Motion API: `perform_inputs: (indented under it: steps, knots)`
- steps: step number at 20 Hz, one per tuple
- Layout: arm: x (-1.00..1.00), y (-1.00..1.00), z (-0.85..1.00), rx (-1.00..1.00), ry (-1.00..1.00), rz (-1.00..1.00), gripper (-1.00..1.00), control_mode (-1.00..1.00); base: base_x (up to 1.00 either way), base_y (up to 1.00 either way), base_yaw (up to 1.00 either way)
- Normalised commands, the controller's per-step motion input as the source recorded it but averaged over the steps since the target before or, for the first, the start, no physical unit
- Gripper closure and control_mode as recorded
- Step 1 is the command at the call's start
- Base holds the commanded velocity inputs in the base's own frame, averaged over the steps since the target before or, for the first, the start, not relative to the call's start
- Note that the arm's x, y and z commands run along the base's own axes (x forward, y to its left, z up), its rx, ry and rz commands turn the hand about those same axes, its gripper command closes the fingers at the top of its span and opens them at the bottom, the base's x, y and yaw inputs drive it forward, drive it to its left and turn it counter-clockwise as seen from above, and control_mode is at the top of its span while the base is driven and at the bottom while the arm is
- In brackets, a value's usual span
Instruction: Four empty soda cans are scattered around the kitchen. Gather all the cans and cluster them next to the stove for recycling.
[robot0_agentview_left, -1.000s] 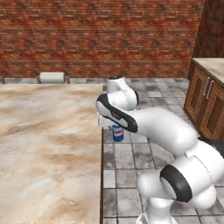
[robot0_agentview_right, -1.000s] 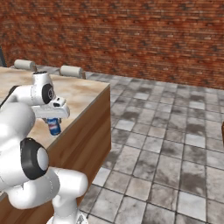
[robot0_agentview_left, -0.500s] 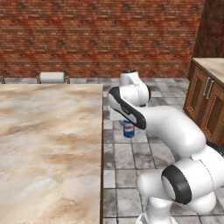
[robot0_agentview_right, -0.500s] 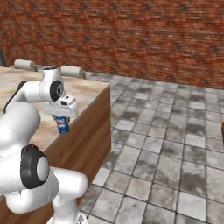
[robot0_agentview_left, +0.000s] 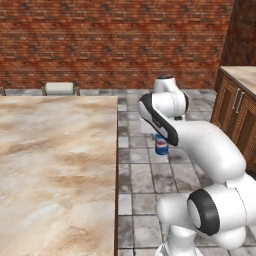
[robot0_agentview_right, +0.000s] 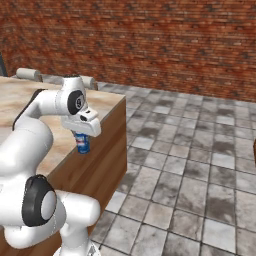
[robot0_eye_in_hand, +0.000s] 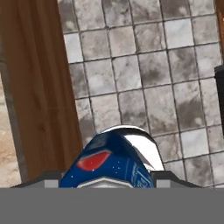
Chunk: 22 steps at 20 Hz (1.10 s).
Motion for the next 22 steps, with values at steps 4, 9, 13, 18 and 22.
perform_inputs:
  steps: [4, 9, 13, 18, 22]
  knots:
    - [-0.16, -0.26, 0.00, 0.00, 0.00, -0.08, 1.00, -1.00, 0.00, 0.00, 0.00]
    - [-0.24, -0.11, 0.03, 0.01, 0.01, -0.04, 1.00, -1.00, 0.00, 0.00, 0.00]
    - [-0.18, -0.01, 0.10, 0.01, 0.02, 0.01, 1.00, -1.00, 0.00, 0.00, 0.00]
    - [-0.12, -0.03, 0.02, 0.00, 0.02, 0.12, 1.00, -1.00, 0.00, 0.00, 0.00]
    - [-0.03, -0.06, 0.00, 0.00, 0.02, 0.19, 1.00, -1.00, 0.00, 0.00, 0.00]
